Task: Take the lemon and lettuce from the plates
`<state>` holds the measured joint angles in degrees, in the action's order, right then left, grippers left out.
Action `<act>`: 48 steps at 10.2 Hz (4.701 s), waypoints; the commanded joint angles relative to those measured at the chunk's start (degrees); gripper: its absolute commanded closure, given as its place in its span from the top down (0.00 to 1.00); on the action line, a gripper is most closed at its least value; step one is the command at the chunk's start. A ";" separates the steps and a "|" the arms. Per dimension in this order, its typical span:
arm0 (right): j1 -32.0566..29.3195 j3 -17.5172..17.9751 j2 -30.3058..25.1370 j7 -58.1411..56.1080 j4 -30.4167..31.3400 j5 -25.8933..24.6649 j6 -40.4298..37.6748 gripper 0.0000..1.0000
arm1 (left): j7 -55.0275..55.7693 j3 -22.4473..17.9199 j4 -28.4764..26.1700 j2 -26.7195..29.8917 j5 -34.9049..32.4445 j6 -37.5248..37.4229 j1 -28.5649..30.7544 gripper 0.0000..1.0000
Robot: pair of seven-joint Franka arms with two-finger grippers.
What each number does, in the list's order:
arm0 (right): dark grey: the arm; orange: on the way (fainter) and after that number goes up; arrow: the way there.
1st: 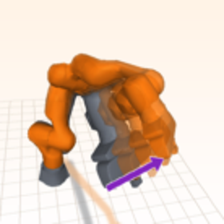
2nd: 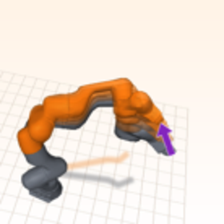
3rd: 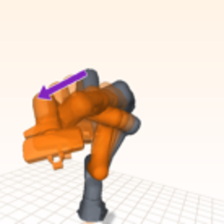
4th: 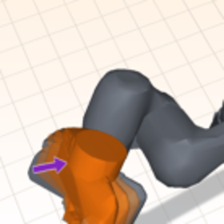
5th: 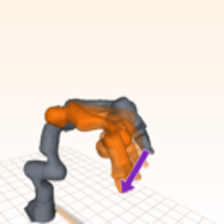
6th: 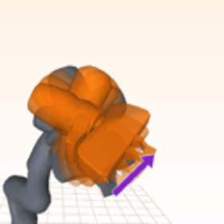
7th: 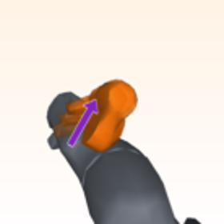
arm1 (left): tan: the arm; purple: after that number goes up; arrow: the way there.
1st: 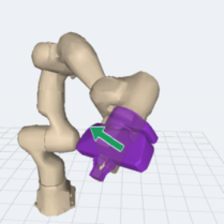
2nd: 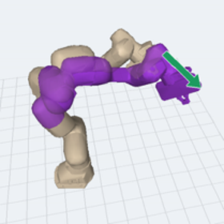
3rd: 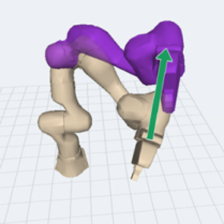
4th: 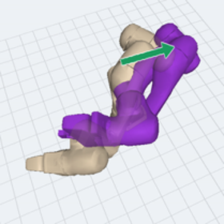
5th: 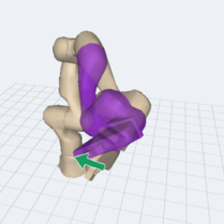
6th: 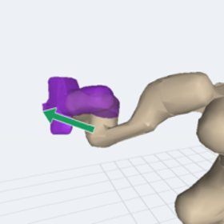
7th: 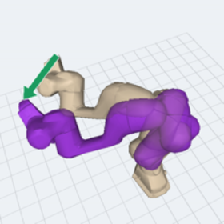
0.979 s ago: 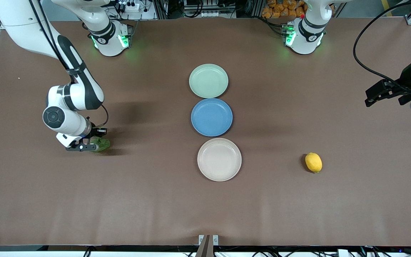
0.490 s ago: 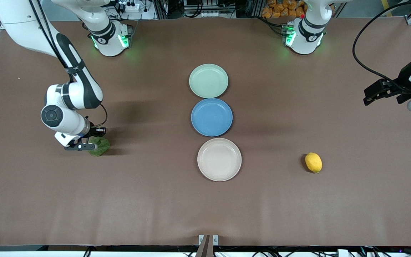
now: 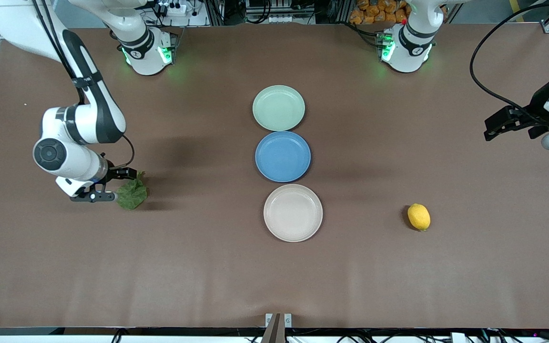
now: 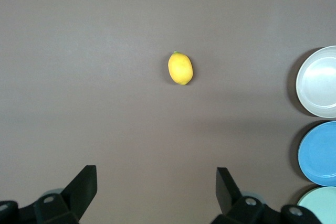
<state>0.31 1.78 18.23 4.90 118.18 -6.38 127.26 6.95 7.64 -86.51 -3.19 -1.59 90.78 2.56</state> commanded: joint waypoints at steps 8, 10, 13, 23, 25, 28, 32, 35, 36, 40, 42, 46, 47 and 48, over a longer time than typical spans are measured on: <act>-1.37 1.03 -3.20 -2.26 -24.46 -1.01 -27.93 1.00 | -0.18 0.27 -0.15 0.37 1.24 -0.61 -0.01 1.00; -1.37 1.03 -3.55 -2.96 -26.94 -0.92 -29.17 1.00 | -0.80 0.18 -0.15 0.46 1.24 -0.61 -0.01 1.00; -1.63 0.86 -6.35 -3.06 -28.62 -0.74 -30.14 1.00 | -1.15 0.18 0.03 0.46 1.15 -0.61 0.16 1.00; -3.39 1.03 -14.18 -3.14 -38.11 0.49 -40.15 1.00 | -0.89 0.00 0.47 0.73 0.80 -0.61 0.43 1.00; -4.08 0.95 -14.45 -3.58 -37.50 2.14 -40.86 1.00 | -0.89 -0.08 0.38 0.81 0.89 -0.61 0.43 1.00; -6.02 0.95 -14.54 -3.94 -34.78 4.88 -39.03 1.00 | -0.89 -0.17 0.47 0.81 0.80 -0.61 0.43 1.00; -5.94 0.95 -16.21 -4.02 -31.61 4.88 -36.21 1.00 | -0.89 -0.17 0.47 0.73 1.15 -0.61 0.52 1.00; -5.94 0.95 -16.21 -4.02 -31.78 4.79 -36.03 1.00 | -0.89 -0.17 0.47 0.81 1.24 -0.61 0.52 1.00; -5.85 1.03 -16.21 -4.02 -31.87 4.79 -36.03 1.00 | -0.89 -0.17 0.47 0.81 1.24 -0.61 0.52 1.00; -5.67 1.21 -16.21 -3.94 -32.04 4.88 -34.97 1.00 | -0.89 -0.17 0.47 0.81 1.24 -0.61 0.43 1.00; -5.59 1.38 -16.21 -4.02 -32.04 4.97 -35.06 1.00 | -0.89 -0.17 0.47 0.81 1.24 -0.61 0.52 1.00; -5.23 1.47 -16.21 -4.55 -32.04 4.97 -35.06 1.00 | -0.89 -0.17 0.47 0.90 1.15 -0.61 0.52 1.00; -5.32 1.56 -16.21 -5.16 -32.04 4.97 -35.06 1.00 | -0.89 -0.17 0.47 1.07 1.24 -0.61 0.52 1.00; -5.23 1.56 -16.30 -5.17 -32.13 5.06 -35.06 1.00 | -0.89 -0.08 0.47 1.08 1.24 -0.61 0.52 1.00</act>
<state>-4.61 3.13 3.93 0.77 84.00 -2.33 91.47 6.95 7.56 -86.08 -3.01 -1.59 90.78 2.81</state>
